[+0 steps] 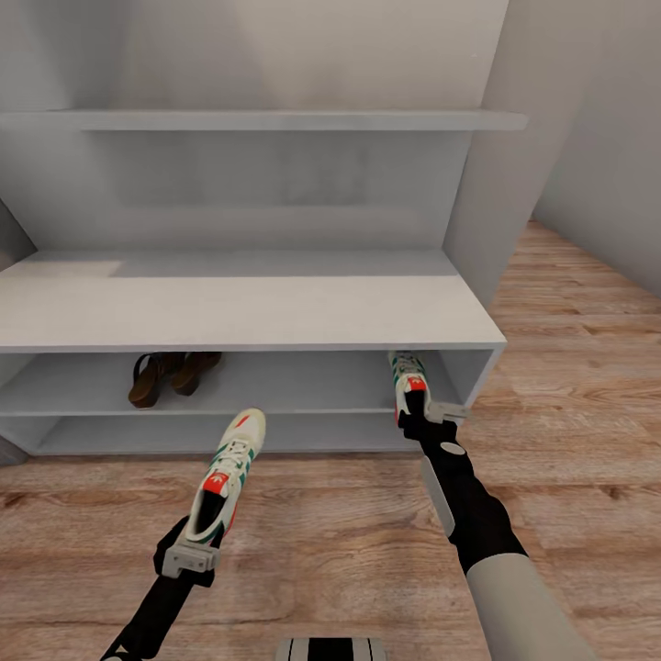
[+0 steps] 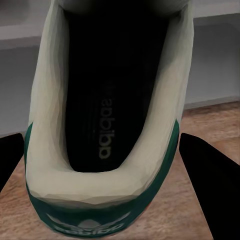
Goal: Pick up the two gym shoes and the two sandals from the corridor floor and place them onto the hallstand (shoe rack) in the corridor, making sure they are on the rack and not on the floor. Arrange them so the two gym shoes are next to each other and the two sandals are next to each other.
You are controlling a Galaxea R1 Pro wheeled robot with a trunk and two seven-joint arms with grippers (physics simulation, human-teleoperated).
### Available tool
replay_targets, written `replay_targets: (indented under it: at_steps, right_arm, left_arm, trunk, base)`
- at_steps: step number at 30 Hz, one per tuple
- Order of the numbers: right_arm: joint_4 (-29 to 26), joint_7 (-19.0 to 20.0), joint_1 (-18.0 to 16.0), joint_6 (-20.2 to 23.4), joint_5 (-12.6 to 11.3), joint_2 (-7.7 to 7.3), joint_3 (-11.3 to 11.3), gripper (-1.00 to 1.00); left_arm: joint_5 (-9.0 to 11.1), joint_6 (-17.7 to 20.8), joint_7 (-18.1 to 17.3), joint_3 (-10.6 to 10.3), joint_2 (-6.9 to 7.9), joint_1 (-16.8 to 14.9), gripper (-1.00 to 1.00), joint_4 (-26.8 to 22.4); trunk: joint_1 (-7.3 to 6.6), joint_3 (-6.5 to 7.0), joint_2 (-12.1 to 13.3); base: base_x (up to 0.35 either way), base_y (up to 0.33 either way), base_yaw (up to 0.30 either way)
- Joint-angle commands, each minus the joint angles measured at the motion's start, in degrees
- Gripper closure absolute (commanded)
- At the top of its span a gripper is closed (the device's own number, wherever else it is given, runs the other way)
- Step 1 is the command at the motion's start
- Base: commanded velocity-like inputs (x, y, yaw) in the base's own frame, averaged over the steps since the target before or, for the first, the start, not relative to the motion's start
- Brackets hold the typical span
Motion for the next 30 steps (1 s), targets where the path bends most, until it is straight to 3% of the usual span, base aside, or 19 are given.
replay_targets:
  at_steps: [1, 30]
  right_arm:
    - [-0.01, 0.0, -0.02, 0.14, 0.01, 0.0, 0.0, 1.0]
    - [0.05, -0.09, -0.35, 0.74, 0.02, 0.0, 0.0, 1.0]
  left_arm:
    - [-0.12, -0.01, 0.02, 0.0, -0.01, 0.0, 1.0, 0.01]
    - [-0.56, -0.03, 0.03, 0.06, -0.07, 0.01, 1.0, 0.08]
  trunk:
    - [0.0, 0.0, 0.0]
    - [0.0, 0.0, 0.0]
  base:
    - [0.0, 0.0, 0.0]
    - [0.0, 0.0, 0.0]
